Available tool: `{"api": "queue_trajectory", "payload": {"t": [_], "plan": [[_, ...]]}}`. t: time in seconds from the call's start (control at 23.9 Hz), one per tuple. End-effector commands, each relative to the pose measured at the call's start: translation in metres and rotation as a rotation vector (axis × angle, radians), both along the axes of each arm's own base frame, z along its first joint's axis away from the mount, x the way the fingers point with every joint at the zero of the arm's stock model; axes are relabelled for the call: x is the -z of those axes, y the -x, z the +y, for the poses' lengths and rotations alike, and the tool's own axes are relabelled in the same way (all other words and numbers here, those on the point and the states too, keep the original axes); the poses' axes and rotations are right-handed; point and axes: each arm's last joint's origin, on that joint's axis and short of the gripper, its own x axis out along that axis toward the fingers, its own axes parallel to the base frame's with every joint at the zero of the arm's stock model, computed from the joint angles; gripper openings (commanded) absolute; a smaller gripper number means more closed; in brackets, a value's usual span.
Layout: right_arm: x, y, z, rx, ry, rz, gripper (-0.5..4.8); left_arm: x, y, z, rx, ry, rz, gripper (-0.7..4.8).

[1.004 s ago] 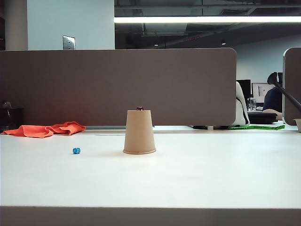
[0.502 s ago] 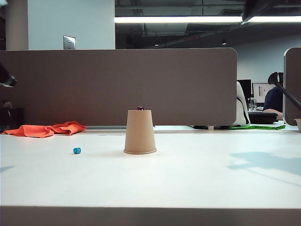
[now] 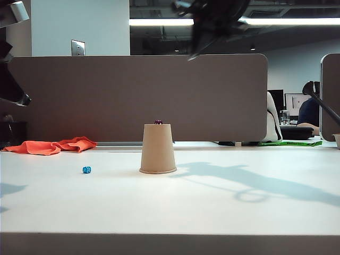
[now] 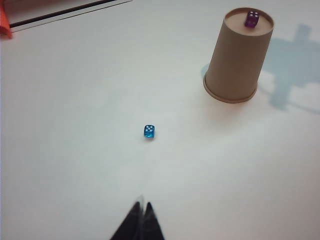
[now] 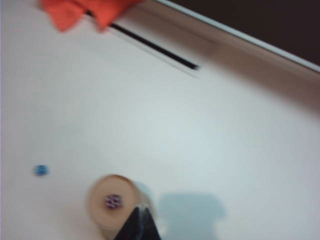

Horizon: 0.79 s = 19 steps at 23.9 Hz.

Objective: Throw the dice onto the paper cup, compare its value with the values of the other dice on the table, place the die with the higher value on the paper cup, and take no action if both dice have the same value.

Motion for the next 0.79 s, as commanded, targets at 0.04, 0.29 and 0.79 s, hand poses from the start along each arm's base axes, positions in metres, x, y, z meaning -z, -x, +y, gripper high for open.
{"api": "queue_trajectory", "payload": {"t": [0.04, 0.29, 0.79], "plan": [[0.006, -0.01, 0.012, -0.12, -0.088, -0.02, -0.01, -0.003, -0.001, 0.0, 0.005, 0.002, -0.018, -0.06], [0.026, -0.015, 0.015, -0.111, -0.043, 0.07, -0.01, -0.001, 0.0, 0.0, 0.006, 0.0, -0.001, -0.06], [0.026, -0.028, 0.023, -0.099, 0.032, 0.202, -0.01, 0.001, 0.001, -0.001, 0.029, 0.01, 0.022, -0.06]]}}
